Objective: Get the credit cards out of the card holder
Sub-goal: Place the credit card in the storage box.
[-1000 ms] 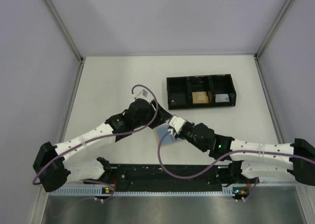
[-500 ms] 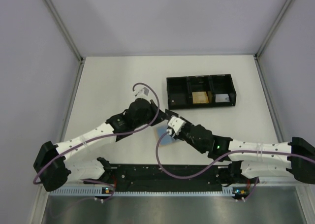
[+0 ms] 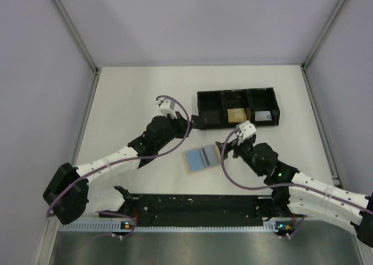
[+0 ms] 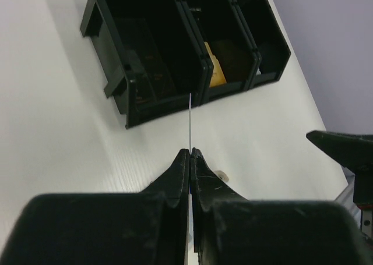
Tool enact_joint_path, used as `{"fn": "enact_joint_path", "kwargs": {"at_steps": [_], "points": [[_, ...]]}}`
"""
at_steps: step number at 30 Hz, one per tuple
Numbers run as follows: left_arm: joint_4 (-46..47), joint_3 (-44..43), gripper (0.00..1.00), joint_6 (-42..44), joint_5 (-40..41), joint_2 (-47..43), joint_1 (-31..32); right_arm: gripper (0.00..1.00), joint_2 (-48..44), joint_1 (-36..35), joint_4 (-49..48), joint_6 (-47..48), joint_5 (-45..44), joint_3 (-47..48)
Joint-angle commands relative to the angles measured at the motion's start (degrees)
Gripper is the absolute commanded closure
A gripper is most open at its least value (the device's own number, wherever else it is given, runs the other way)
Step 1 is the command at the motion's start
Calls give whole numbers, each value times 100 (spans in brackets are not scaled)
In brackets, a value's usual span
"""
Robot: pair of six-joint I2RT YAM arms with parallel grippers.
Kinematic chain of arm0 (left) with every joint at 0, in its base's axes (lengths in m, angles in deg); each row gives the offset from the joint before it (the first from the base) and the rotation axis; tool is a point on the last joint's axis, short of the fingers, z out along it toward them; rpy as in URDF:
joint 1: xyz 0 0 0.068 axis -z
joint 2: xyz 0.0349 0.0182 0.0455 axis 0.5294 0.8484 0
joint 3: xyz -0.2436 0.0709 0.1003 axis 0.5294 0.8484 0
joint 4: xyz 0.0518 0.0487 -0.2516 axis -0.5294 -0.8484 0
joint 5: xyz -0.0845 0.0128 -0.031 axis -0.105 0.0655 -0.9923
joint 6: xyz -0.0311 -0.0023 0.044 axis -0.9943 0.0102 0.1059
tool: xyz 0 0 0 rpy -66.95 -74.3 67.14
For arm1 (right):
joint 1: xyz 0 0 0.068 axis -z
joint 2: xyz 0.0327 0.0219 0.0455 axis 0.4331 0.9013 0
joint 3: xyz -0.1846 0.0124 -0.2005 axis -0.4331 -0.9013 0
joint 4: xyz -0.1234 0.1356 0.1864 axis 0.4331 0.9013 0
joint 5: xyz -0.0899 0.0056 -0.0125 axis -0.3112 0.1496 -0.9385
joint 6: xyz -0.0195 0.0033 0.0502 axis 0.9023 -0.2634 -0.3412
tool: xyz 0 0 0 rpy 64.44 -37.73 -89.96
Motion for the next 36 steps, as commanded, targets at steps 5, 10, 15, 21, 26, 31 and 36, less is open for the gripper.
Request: {"fn": "enact_joint_path", "kwargs": {"at_steps": [5,10,15,21,26,31,36], "points": [[783,-1227,100,146,458,1257,-123,2,-610,157,-513,-662,-877,-482],[345,-2159,100,-162,774,2180,-123,2,-988,157,-680,-680,-1150,-763],[-104,-2907,100,-531,960,3050,-114,2,-1314,166,-778,-698,-1361,-957],[-579,-3601,100,-856,942,3824,-105,2,-1367,166,-690,-742,-1607,-992],[-764,-3927,99,-962,819,4237,-79,2,-1385,175,-698,-733,-1642,-992],[-922,-4129,89,-1067,767,4484,-18,2,-1385,175,-698,-742,-1695,-1010],[-1529,-4507,65,-1146,1047,4546,27,2,-1385,166,-655,-724,-1704,-992]]}}
